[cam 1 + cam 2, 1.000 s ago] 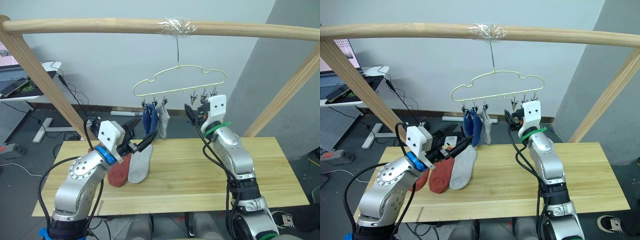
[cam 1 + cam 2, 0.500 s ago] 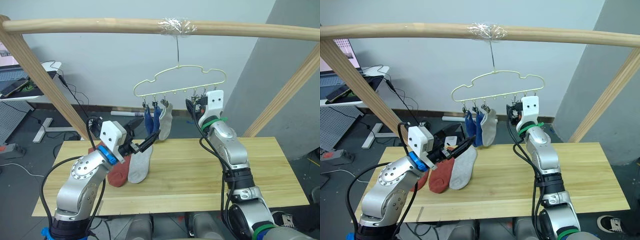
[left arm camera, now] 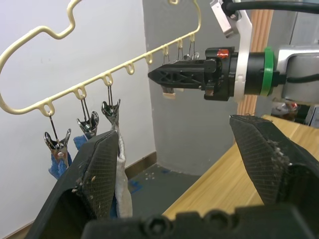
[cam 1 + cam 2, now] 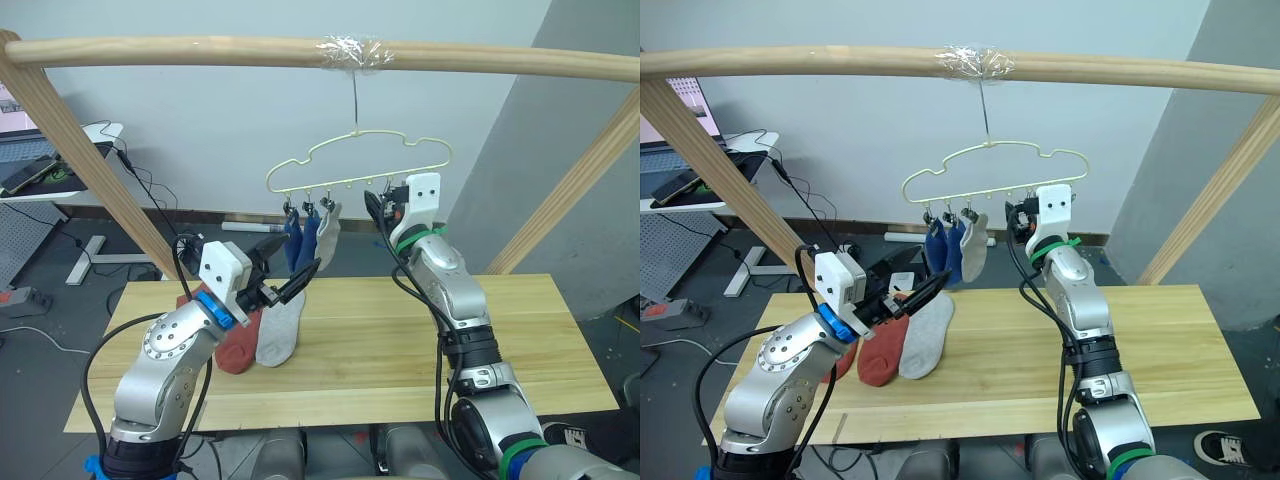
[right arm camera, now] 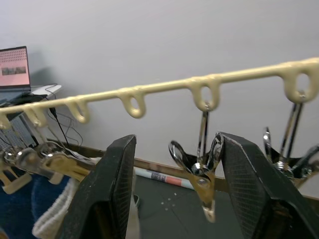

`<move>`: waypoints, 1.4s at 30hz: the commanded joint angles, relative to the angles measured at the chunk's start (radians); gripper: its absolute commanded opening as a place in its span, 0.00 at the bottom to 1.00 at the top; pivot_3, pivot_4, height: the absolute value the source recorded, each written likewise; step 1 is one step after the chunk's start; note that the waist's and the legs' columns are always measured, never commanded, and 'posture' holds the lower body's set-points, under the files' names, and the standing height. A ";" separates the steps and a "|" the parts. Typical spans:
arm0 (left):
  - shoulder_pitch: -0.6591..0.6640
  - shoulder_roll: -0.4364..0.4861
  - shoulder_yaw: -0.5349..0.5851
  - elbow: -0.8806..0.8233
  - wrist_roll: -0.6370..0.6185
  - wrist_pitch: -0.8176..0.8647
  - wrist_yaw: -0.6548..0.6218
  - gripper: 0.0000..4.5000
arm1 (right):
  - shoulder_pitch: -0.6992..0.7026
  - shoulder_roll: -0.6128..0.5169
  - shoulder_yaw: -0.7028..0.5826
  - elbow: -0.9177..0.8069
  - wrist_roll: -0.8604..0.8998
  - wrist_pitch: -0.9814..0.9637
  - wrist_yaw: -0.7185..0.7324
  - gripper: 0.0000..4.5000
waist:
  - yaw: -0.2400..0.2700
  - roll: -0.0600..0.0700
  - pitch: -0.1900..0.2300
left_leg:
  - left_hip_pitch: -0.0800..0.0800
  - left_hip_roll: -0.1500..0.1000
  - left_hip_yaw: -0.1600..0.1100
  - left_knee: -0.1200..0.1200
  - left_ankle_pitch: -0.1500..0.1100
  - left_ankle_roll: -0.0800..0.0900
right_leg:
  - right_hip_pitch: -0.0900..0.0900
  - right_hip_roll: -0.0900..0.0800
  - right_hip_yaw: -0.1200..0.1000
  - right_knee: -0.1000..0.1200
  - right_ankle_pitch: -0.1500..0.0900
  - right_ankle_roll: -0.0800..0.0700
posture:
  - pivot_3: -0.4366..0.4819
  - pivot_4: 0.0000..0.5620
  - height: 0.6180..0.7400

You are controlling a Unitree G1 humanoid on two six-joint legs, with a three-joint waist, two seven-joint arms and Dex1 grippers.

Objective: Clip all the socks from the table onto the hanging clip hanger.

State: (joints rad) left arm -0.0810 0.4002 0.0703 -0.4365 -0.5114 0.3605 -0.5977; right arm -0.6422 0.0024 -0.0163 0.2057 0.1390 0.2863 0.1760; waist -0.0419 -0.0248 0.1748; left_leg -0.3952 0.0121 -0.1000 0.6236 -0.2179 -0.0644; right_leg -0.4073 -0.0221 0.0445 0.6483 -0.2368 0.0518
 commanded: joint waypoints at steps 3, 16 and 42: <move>-0.015 -0.007 0.024 -0.051 -0.043 -0.008 0.002 0.88 | -0.027 0.008 -0.006 -0.003 0.015 -0.030 0.006 0.59 | 0.000 0.000 0.000 | 0.000 0.000 0.000 0.000 0.000 0.000 | 0.000 0.000 0.000 0.000 0.000 0.000 | 0.48 0.23 1.00; -0.010 -0.002 0.020 -0.053 -0.044 -0.012 0.001 0.88 | -0.029 0.013 -0.005 0.008 0.015 -0.037 0.008 0.59 | 0.001 0.000 0.000 | 0.000 0.000 0.000 0.000 0.000 0.000 | 0.000 0.000 0.000 0.000 0.000 0.000 | 0.48 0.21 1.00; 0.011 -0.005 0.001 -0.043 -0.031 0.003 0.008 0.88 | -0.023 0.016 -0.018 -0.020 0.060 0.018 0.002 0.01 | 0.000 0.000 -0.001 | 0.000 0.000 0.000 0.000 0.000 0.000 | 0.000 0.000 0.000 0.000 0.001 -0.001 | 0.48 0.17 1.00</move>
State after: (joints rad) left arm -0.0799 0.3897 0.0731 -0.4427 -0.5455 0.3639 -0.5987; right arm -0.6425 0.0205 -0.0288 0.2358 0.1802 0.2932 0.1731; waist -0.0417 -0.0245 0.1740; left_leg -0.3951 0.0121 -0.1000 0.6238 -0.2179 -0.0644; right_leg -0.4073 -0.0220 0.0445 0.6487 -0.2357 0.0504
